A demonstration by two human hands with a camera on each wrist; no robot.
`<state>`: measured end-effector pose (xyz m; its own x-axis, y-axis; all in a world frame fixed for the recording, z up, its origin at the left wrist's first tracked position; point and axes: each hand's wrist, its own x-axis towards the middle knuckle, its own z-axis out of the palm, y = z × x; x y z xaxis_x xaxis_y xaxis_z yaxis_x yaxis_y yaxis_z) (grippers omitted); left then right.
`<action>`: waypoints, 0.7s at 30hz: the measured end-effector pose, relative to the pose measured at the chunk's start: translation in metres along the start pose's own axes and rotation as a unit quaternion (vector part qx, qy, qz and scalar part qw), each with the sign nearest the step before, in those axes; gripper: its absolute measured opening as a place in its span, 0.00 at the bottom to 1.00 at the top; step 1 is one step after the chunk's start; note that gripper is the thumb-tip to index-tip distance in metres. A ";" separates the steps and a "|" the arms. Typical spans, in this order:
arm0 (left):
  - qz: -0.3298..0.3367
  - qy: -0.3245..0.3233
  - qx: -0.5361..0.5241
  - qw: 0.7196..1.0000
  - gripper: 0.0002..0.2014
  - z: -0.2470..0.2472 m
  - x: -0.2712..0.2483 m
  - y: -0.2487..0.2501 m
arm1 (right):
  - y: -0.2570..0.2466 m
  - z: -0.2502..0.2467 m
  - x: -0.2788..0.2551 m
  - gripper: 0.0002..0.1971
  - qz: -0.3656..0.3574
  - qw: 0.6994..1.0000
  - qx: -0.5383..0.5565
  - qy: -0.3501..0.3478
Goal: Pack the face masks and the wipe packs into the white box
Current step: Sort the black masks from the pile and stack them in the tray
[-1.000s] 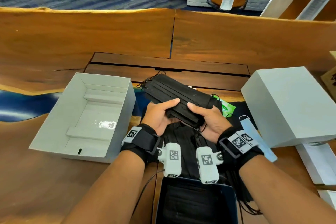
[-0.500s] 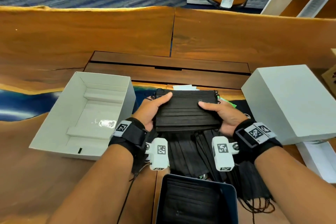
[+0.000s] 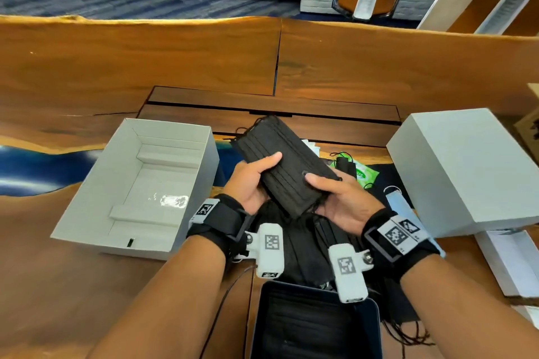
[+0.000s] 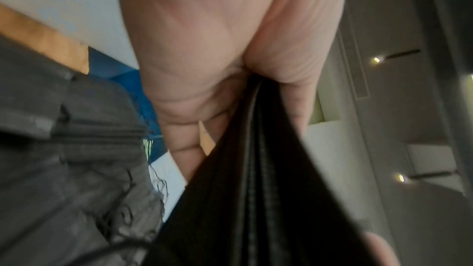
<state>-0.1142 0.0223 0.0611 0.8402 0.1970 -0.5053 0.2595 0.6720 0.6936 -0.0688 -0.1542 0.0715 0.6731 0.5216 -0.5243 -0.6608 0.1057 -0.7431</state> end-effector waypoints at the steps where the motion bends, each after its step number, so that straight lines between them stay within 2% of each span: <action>1: 0.002 0.000 0.036 0.999 0.18 -0.002 0.000 0.001 | -0.005 -0.005 -0.003 0.23 0.009 1.000 -0.018 -0.018; 3: -0.009 -0.025 0.108 0.994 0.18 0.001 -0.004 0.000 | -0.012 -0.010 -0.005 0.22 0.023 0.998 -0.042 -0.042; 5: -0.009 -0.042 0.159 0.986 0.19 0.010 -0.005 -0.007 | -0.011 0.001 -0.004 0.16 0.025 0.997 -0.061 -0.046; 8: 0.013 -0.001 0.196 0.981 0.20 0.018 -0.001 -0.012 | -0.007 0.014 0.000 0.11 0.006 0.996 -0.088 0.002; 11: -0.002 0.029 0.206 0.978 0.23 0.012 0.002 -0.009 | -0.012 0.004 -0.003 0.13 -0.003 0.998 -0.058 0.023; 13: 0.001 0.035 0.225 0.974 0.20 0.015 -0.002 -0.012 | -0.009 0.001 -0.007 0.14 0.008 0.999 -0.038 0.034; 16: 0.006 0.022 0.253 0.967 0.20 0.026 -0.009 -0.019 | 0.000 0.007 -0.010 0.13 0.018 0.998 -0.026 0.053; 19: 0.007 0.003 0.236 0.972 0.19 0.031 -0.013 -0.020 | 0.001 0.003 -0.011 0.17 0.012 0.997 0.005 0.077; 21: 0.002 -0.011 0.234 0.972 0.15 0.034 -0.017 -0.023 | 0.004 0.001 -0.012 0.18 0.022 0.996 0.022 0.079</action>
<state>-0.1178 -0.0210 0.0711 0.8504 0.1789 -0.4948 0.4407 0.2718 0.8555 -0.0803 -0.1591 0.0755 0.6842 0.3878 -0.6176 -0.7026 0.1236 -0.7007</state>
